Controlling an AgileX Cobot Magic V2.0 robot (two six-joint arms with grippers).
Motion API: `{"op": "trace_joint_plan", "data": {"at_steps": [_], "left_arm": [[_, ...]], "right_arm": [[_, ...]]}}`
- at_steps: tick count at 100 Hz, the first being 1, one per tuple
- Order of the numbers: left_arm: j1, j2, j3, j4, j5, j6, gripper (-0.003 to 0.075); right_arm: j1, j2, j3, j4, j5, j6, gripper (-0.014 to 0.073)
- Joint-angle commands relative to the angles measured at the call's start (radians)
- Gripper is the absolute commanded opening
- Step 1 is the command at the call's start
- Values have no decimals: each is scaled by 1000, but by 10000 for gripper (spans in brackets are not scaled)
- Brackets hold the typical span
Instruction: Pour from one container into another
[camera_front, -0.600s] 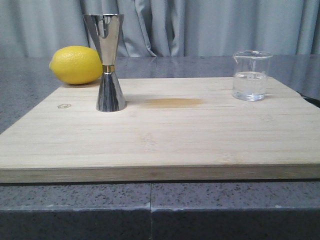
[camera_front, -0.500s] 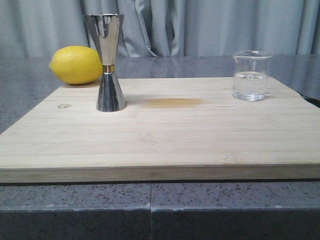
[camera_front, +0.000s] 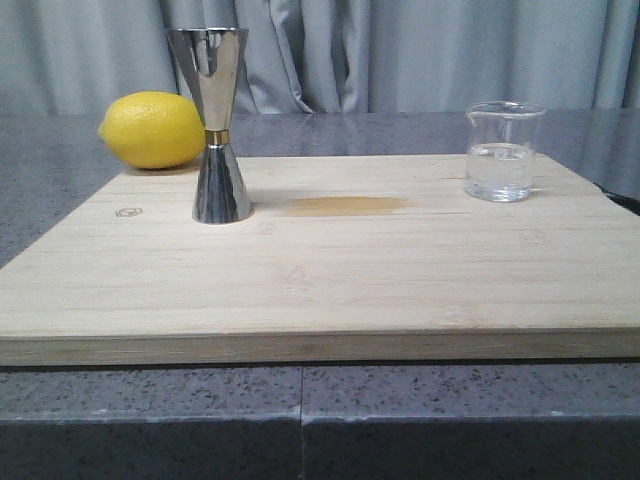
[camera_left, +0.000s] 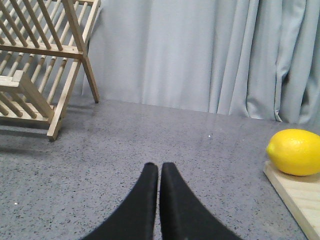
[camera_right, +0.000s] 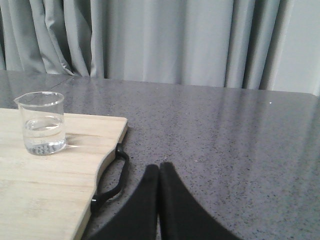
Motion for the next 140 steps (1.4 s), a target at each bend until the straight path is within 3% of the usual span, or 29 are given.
{"op": "trace_joint_plan", "data": {"at_steps": [1,120,140], "left_arm": [[2,-22,28,-8,-75,-6,-19],[2,-22,28,-8,-117,-6,-19],[2,-22,-11,-8,-167,-8,-19]], "right_arm": [[-5,-19,10,-2,-86,-3,-72],[-5,-19,10,-2,-118,-2,-71],[-5,-19,-33,116,-97,1,-71]]}}
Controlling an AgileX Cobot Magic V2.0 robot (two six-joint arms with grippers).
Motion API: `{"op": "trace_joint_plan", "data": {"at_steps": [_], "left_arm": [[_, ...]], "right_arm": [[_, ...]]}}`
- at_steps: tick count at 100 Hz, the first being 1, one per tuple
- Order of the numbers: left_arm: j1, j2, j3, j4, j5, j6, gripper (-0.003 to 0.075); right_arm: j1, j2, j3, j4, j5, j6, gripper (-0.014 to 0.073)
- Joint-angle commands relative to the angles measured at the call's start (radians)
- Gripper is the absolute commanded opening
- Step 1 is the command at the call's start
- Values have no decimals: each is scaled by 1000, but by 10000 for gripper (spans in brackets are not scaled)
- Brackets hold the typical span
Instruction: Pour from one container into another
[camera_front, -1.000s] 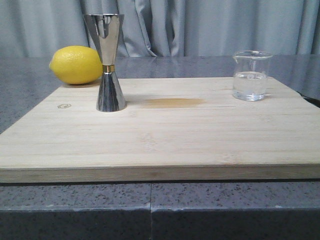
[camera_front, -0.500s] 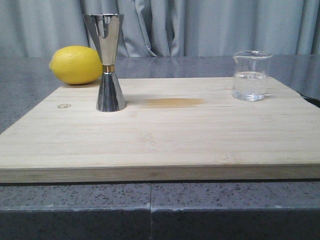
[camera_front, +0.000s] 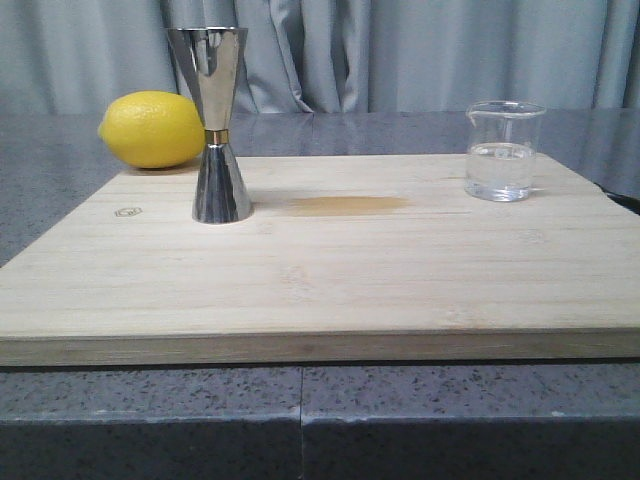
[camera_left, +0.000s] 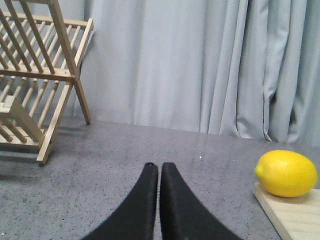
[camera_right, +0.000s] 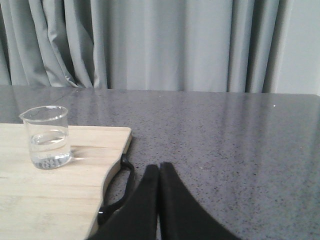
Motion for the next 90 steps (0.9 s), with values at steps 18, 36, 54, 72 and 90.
{"op": "trace_joint_plan", "data": {"at_steps": [18,36,54,72,90], "left_arm": [[2,-18,-158,-8,41,-8,-19],[2,80,-381,-40,278,-8,-19],[2,266,-637,-113,470,-3,-18],[2,441,-846,-301,623,243,-18],[2,605,-983,-562,740,528,-18]], "right_arm": [[-5,-19,-182,59,85,-2,-72],[-5,32,-374,59,207,-2,-72],[-5,156,-554,59,298,-2,-71],[-5,314,-740,48,416,-2,-71],[-5,479,-894,27,553,-21,-71]]}}
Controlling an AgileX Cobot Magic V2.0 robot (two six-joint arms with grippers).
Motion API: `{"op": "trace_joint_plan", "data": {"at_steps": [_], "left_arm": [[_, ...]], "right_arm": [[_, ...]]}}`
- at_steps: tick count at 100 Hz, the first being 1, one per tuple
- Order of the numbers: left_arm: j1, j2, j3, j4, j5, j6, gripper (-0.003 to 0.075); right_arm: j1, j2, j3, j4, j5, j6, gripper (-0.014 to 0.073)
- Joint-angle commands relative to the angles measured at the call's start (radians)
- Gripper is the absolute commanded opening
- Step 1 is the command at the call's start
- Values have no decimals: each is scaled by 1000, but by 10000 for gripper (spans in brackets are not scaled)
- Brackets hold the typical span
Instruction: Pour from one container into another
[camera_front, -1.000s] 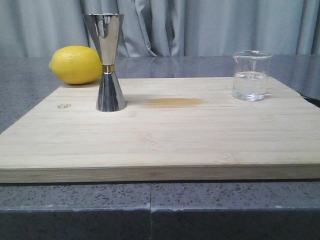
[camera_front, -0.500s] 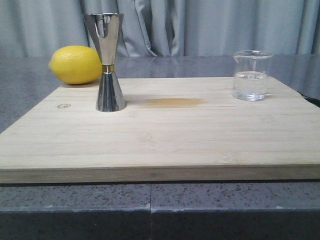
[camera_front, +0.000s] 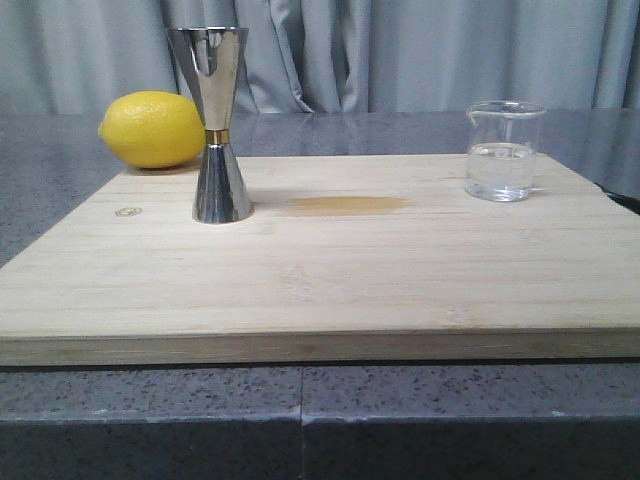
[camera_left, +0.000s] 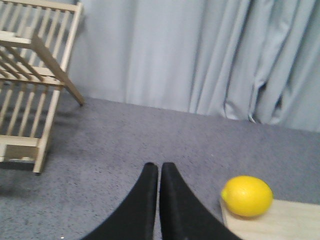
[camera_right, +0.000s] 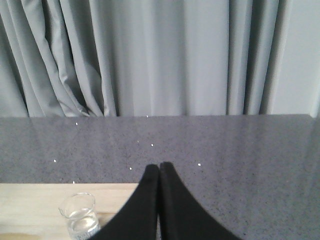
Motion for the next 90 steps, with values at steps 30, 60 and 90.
{"op": "trace_joint_plan", "data": {"at_steps": [30,60,90], "left_arm": [[2,260,-127,-275,27,427,27],[2,375,-127,-520,34,620,564],[2,478,-127,-670,-22,643,675]], "right_arm": [[-5,273,-184,-43,51,-19,-71],[-5,345,-184,-43,31,-47,281],[-5,402,-184,-49,13,-47,628]]}}
